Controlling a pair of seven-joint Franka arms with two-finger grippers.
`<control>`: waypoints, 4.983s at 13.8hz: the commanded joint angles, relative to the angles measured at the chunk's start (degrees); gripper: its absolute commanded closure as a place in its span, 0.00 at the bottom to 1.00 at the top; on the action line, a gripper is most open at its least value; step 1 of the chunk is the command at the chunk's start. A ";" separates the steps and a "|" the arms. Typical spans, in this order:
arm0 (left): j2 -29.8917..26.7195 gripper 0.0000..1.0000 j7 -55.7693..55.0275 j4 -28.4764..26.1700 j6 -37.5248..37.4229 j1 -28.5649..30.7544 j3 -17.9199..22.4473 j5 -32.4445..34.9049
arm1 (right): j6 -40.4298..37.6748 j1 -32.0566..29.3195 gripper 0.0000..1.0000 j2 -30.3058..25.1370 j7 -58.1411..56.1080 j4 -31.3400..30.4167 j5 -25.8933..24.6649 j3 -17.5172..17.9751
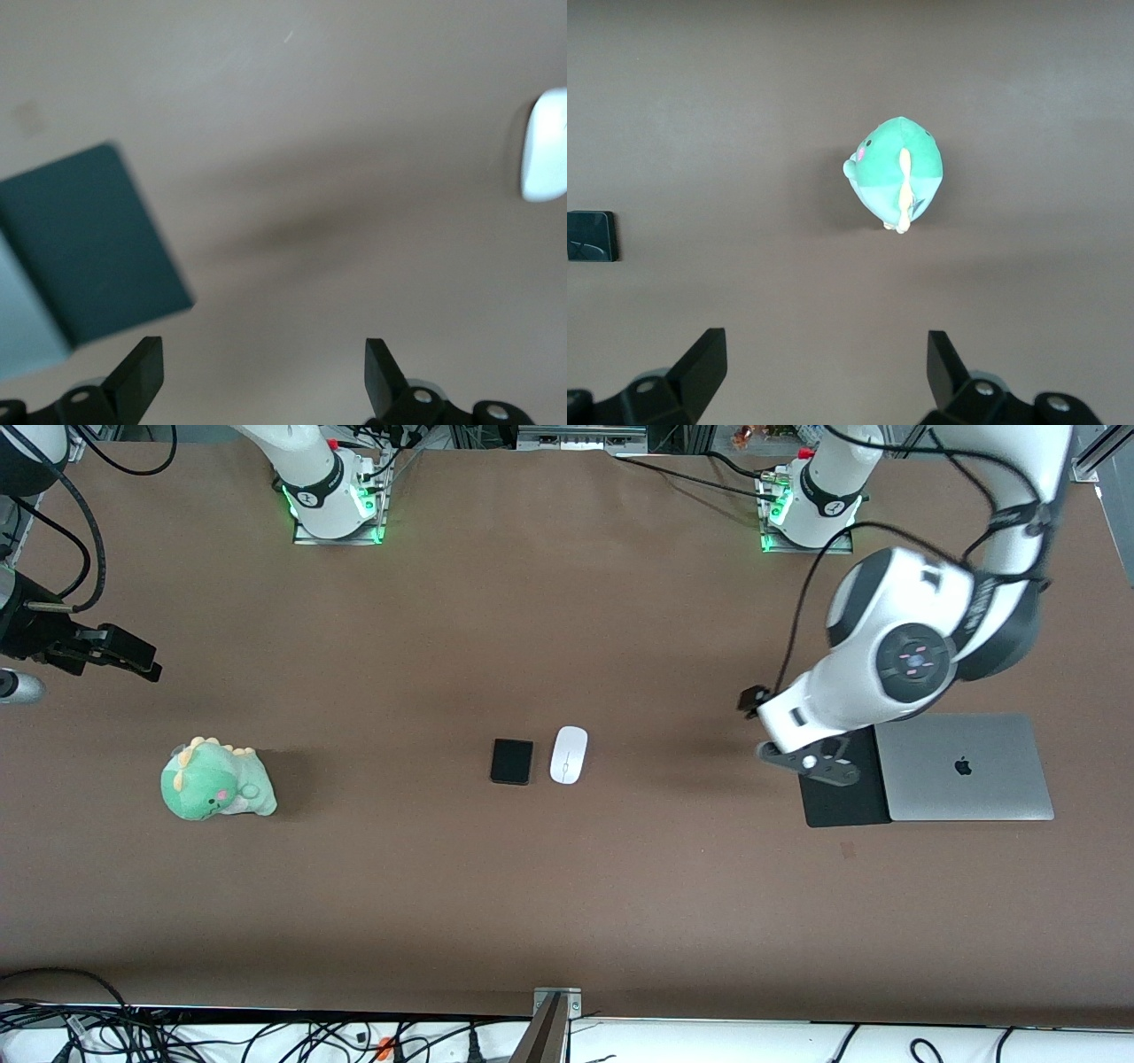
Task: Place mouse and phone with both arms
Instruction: 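Lower the left gripper over the white mouse beside the phone, then close the left gripper on the white mouse and lift it, then carry the mouse to the pad while the right gripper reaches the phone, then lower the mouse onto the pad while the right gripper grasps the phone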
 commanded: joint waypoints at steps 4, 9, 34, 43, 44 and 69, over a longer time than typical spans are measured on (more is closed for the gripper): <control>13.63 0.00 -8.59 10.98 9.89 -9.46 0.44 -0.63 | 0.33 0.12 0.00 0.46 0.48 0.46 0.14 0.00; 25.07 0.00 -19.57 20.50 17.77 -19.57 2.11 3.74 | 0.33 0.12 0.00 0.46 0.48 0.46 0.14 0.00; 27.64 0.83 -31.63 20.49 19.08 -24.25 2.20 16.33 | 0.24 0.12 0.00 0.80 0.48 0.46 0.14 0.00; 15.16 0.84 -18.29 19.27 -4.78 -7.04 1.67 16.07 | 5.06 5.21 0.00 5.36 1.09 0.46 4.44 0.00; 14.63 0.84 -16.01 18.48 -4.87 -4.66 1.67 16.07 | 6.90 6.27 0.00 6.68 2.83 0.46 5.32 0.00; 9.61 0.79 -4.56 -18.53 29.84 28.76 -9.14 16.68 | 47.60 35.54 0.00 39.21 38.36 -1.82 7.61 0.00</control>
